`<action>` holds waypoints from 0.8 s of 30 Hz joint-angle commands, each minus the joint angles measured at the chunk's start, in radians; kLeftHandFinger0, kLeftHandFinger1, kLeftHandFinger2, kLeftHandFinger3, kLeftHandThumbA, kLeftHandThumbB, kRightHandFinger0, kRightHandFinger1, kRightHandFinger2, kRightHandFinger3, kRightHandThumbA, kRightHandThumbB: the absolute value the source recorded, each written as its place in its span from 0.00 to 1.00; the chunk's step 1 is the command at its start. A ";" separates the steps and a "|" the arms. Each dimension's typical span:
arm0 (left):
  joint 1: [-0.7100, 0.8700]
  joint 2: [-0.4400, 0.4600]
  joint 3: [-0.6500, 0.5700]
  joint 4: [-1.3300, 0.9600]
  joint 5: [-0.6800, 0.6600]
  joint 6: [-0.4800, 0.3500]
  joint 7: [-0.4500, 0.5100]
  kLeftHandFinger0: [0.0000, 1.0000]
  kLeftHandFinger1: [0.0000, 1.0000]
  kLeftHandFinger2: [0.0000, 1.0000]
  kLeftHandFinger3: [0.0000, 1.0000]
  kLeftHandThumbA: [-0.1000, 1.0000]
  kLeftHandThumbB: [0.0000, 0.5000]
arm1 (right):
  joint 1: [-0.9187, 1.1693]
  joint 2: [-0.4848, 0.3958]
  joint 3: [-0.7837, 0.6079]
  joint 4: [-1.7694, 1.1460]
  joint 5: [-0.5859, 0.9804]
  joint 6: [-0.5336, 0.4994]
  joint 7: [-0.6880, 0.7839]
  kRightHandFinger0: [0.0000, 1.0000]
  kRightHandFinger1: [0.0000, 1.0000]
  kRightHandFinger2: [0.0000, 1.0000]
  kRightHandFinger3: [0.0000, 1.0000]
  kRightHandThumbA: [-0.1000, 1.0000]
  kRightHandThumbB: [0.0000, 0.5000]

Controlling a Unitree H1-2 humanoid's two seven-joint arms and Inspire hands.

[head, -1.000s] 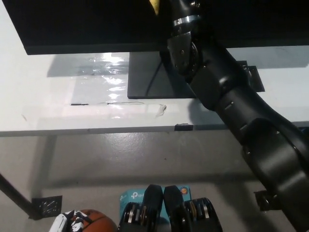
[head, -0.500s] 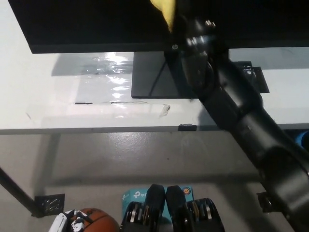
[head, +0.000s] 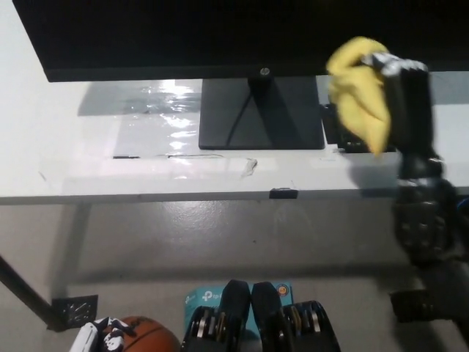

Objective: The robot uses its right hand to pick up the cloth kept in the middle of the desk and use it to wipe the monitor in the middle of the desk by swiping its screen twice

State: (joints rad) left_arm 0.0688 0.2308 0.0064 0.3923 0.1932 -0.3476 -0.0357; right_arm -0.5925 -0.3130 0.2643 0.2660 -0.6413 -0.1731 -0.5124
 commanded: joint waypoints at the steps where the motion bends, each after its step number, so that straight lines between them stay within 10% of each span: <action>1: -0.009 0.013 0.007 -0.013 -0.021 -0.033 0.009 0.00 0.00 0.00 0.00 0.67 1.00 | -0.014 -0.051 -0.045 -0.019 0.021 0.025 0.092 0.00 0.00 0.08 0.19 0.00 0.09; 9: -0.008 0.024 0.021 -0.015 -0.010 -0.048 0.023 0.00 0.00 0.00 0.00 0.68 1.00 | -0.059 -0.100 -0.020 0.078 -0.009 0.254 0.343 0.00 0.01 0.15 0.45 0.00 0.08; 11: -0.008 0.028 0.021 -0.018 -0.003 -0.051 0.024 0.00 0.00 0.00 0.00 0.69 1.00 | -0.077 -0.107 0.000 0.106 -0.030 0.291 0.389 0.00 0.00 0.15 0.36 0.00 0.04; 14: -0.008 0.025 0.026 -0.035 -0.017 -0.028 0.014 0.00 0.00 0.00 0.00 0.65 1.00 | -0.119 -0.105 0.048 0.197 -0.054 0.392 0.509 0.11 0.25 0.38 0.41 0.00 0.18; 19: -0.020 0.030 0.021 -0.041 -0.002 -0.015 0.013 0.00 0.00 0.00 0.00 0.68 1.00 | -0.137 -0.060 0.074 0.258 -0.051 0.382 0.475 0.16 0.29 0.41 0.46 0.00 0.23; 24: -0.026 0.030 0.019 -0.038 0.001 -0.015 0.015 0.00 0.00 0.00 0.00 0.70 1.00 | -0.155 -0.009 0.089 0.245 -0.043 0.433 0.500 0.28 0.39 0.55 0.84 0.00 0.30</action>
State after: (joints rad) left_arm 0.0492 0.2377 0.0190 0.3845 0.1922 -0.3544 -0.0357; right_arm -0.6830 -0.3475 0.3406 0.5322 -0.6689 0.1734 -0.0891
